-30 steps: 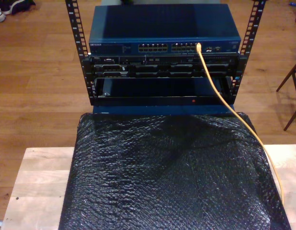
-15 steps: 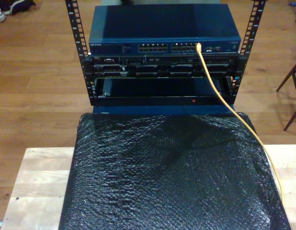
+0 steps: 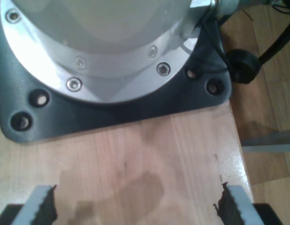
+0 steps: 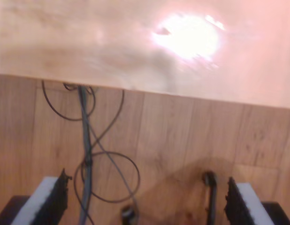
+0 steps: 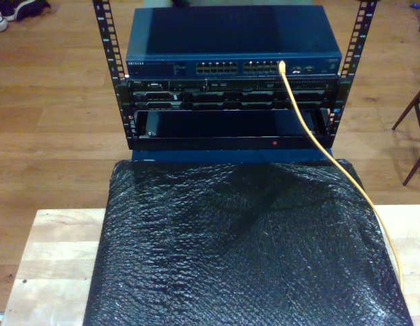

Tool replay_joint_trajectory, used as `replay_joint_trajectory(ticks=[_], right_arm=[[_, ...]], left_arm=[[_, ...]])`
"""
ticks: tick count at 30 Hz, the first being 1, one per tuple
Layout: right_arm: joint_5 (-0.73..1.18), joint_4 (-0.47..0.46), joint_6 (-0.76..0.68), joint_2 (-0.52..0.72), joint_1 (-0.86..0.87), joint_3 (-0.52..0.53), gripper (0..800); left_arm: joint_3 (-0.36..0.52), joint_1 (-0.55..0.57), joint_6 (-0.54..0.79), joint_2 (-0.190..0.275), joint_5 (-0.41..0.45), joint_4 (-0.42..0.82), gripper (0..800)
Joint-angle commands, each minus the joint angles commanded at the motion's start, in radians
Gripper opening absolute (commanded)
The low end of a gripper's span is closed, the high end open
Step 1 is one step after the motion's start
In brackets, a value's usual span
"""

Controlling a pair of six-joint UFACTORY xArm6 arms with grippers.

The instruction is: Grab the cable and plug it in

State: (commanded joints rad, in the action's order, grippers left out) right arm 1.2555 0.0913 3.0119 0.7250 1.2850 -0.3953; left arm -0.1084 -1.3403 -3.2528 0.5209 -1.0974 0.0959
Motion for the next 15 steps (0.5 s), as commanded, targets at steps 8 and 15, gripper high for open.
replay_joint_trajectory(ticks=[8,15], right_arm=[[-0.052,-0.023,0.069,0.058,0.083,0.129,799],[-0.155,-0.023,0.075,0.066,0.089,0.235,799]], left_arm=[[0.0,0.0,0.0,0.0,0.0,0.0,800],[0.0,0.0,0.0,0.0,0.0,0.0,800]])
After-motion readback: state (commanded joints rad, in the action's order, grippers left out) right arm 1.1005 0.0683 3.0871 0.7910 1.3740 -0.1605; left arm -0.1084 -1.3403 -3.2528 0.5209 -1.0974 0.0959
